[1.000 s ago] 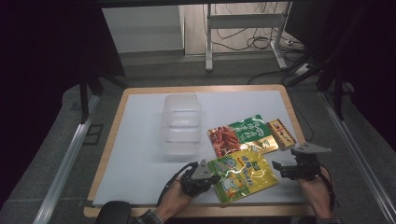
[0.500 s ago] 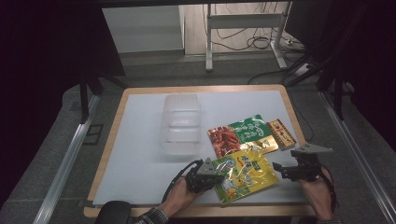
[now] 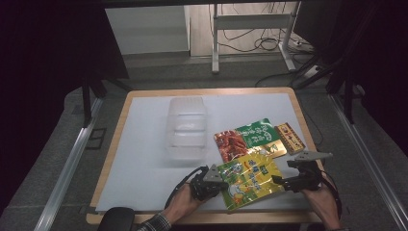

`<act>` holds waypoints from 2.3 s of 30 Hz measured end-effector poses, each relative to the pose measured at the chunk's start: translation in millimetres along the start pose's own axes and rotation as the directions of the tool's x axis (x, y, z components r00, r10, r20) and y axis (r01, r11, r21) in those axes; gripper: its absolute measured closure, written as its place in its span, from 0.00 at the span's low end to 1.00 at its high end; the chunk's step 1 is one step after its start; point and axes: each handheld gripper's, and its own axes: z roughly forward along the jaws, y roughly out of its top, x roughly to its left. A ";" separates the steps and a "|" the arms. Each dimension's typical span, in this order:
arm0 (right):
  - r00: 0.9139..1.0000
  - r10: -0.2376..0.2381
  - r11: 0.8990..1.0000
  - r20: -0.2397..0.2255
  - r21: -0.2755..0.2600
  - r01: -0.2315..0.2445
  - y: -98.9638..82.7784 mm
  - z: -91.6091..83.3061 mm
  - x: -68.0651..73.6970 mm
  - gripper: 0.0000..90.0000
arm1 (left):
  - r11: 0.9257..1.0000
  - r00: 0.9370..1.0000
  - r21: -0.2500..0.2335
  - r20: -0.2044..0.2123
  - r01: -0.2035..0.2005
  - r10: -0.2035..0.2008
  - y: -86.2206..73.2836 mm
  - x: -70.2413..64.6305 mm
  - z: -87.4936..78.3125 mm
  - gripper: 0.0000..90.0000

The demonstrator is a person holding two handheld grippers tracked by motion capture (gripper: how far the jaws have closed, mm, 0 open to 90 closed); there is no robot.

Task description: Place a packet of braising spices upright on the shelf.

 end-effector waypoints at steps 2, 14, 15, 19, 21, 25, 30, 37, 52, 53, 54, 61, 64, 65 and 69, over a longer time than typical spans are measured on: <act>1.000 0.002 1.000 -0.017 0.015 -0.001 -0.2 3.1 1.2 0.06 | 1.000 1.000 0.001 -0.007 -0.010 0.010 0.1 -1.4 0.1 1.00; 0.988 0.061 0.997 -0.145 0.065 -0.052 1.2 22.6 4.4 0.08 | 0.999 0.999 -0.012 -0.007 -0.040 0.040 -2.5 -1.1 -0.4 1.00; 0.988 0.061 0.997 -0.145 0.065 -0.052 1.2 22.6 4.4 0.08 | 0.999 0.999 -0.012 -0.007 -0.040 0.040 -2.5 -1.1 -0.4 1.00; 0.981 0.073 0.995 -0.180 0.084 -0.058 3.2 27.7 7.2 0.08 | 0.999 0.999 -0.015 -0.005 -0.042 0.041 -3.1 -0.7 -0.4 1.00; 0.974 0.074 0.993 -0.215 0.104 -0.053 4.5 31.6 9.0 0.08 | 0.999 0.999 -0.018 -0.005 -0.040 0.040 -3.3 -0.7 -0.4 1.00; 0.975 0.066 0.992 -0.213 0.118 -0.041 7.2 35.3 12.4 0.07 | 0.999 0.999 -0.021 0.002 -0.037 0.037 -3.7 0.2 -0.4 1.00; 0.976 0.117 0.989 -0.185 0.114 -0.097 11.9 32.6 13.0 0.19 | 0.999 1.000 -0.026 -0.003 -0.030 0.030 -4.1 -0.4 -0.5 1.00; 0.962 0.206 0.978 -0.181 0.044 -0.202 14.4 18.4 5.1 0.55 | 0.999 1.000 -0.032 -0.004 -0.020 0.020 -4.8 -0.5 -0.3 1.00; 0.961 0.225 0.974 -0.158 0.018 -0.225 15.9 9.5 8.3 0.98 | 0.997 0.995 -0.015 -0.072 -0.070 0.069 -3.2 -7.4 -3.1 0.97; 0.969 0.203 0.979 -0.142 0.014 -0.203 17.0 9.3 11.3 0.98 | 0.996 0.992 -0.010 -0.091 -0.086 0.085 -2.7 -9.6 -4.1 0.94; 0.969 0.203 0.979 -0.142 0.014 -0.203 17.0 9.3 11.3 0.98 | 0.996 0.992 -0.010 -0.091 -0.086 0.085 -2.7 -9.6 -4.1 0.92; 0.989 0.103 0.994 -0.105 -0.020 -0.105 27.6 2.4 23.7 0.99 | 0.992 0.979 -0.045 -0.169 -0.120 0.111 -3.0 -14.1 -20.4 0.73; 0.992 0.075 0.996 -0.104 -0.038 -0.079 30.8 -0.7 27.8 0.99 | 0.991 0.978 -0.062 -0.178 -0.118 0.105 -4.8 -13.2 -28.2 0.64; 0.991 0.067 0.996 -0.112 -0.048 -0.073 32.3 -2.3 28.6 0.99 | 0.991 0.978 -0.066 -0.180 -0.115 0.102 -5.8 -12.5 -30.9 0.62; 0.991 0.021 0.996 -0.135 -0.078 -0.032 38.7 -7.4 32.2 0.99 | 0.991 0.978 -0.083 -0.191 -0.107 0.089 -9.8 -10.1 -38.3 0.47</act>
